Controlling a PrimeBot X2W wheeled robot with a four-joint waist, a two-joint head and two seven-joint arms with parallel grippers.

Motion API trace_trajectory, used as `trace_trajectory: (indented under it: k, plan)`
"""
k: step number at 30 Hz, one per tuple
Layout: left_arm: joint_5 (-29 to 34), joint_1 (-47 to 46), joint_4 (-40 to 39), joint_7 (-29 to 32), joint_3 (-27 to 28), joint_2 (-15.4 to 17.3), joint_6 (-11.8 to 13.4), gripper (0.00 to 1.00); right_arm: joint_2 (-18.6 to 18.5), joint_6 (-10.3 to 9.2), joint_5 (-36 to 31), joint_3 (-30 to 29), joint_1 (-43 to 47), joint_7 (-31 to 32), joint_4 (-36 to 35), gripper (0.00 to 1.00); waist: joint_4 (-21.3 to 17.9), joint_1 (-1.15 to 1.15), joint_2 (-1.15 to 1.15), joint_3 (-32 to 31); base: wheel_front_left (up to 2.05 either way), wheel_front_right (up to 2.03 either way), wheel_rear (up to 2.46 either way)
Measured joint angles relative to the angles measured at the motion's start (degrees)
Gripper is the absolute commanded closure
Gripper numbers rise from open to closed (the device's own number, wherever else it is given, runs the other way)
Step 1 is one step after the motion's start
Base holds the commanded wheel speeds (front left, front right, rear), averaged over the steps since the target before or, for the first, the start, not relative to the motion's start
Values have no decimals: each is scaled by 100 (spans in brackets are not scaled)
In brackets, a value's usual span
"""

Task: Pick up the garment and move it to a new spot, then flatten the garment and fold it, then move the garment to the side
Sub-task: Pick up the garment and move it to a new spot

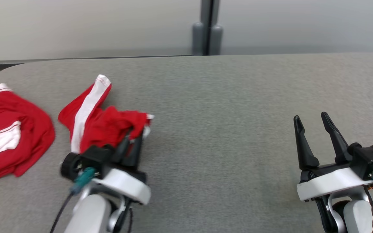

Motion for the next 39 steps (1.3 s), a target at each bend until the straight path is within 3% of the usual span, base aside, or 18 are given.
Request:
trace_trajectory:
  k: [9, 13, 14, 15, 16, 21, 26, 35, 39]
  plan:
    - [-259, -820, 31, 174, -1825, -132, -51, 100, 92, -1, 85, -99, -66, -107, -67, 0, -1015, 0, 0, 376, 0, 0, 0]
    - [-480, -1128, 283, 199, -2184, -143, -58, 100, 124, -1, 134, -196, -102, -245, -37, 0, -1408, 0, 0, 690, 0, 0, 0]
    - [-519, -1216, 380, 199, -2236, -143, -57, 94, 129, -1, 166, -204, -110, -283, -14, 0, -1480, 0, 0, 786, 0, 0, 0]
    - [-530, -1277, 470, 159, -2278, -141, -57, 34, 138, -1, 168, -209, -114, -320, 7, 0, -1557, 0, 0, 874, 0, 0, 0]
    - [-543, -1323, 548, 120, -2301, -143, -54, 0, 143, -1, 174, -202, -115, -355, 22, 0, -1624, 0, 0, 958, 0, 0, 0]
    - [-459, -1554, 697, -138, -2434, -143, -20, 0, 149, -1, 319, -178, -159, -510, 175, 0, -1841, 0, 0, 1284, 0, 0, 0]
    - [-401, -1545, 318, -305, -2348, -99, 91, 0, 152, 0, 297, -119, -249, -541, 278, 0, -1696, 0, 0, 1263, 0, 0, 0]
    - [-756, -921, -289, -379, -1094, 503, 800, 0, 156, 0, 158, -172, -320, -467, 293, 0, -1152, 0, 0, 944, 0, 0, 0]
    - [-1039, -592, -313, -380, -431, 780, 978, 0, 156, -1, 100, -221, -302, -386, 260, 0, -904, 0, 0, 818, 0, 0, 0]
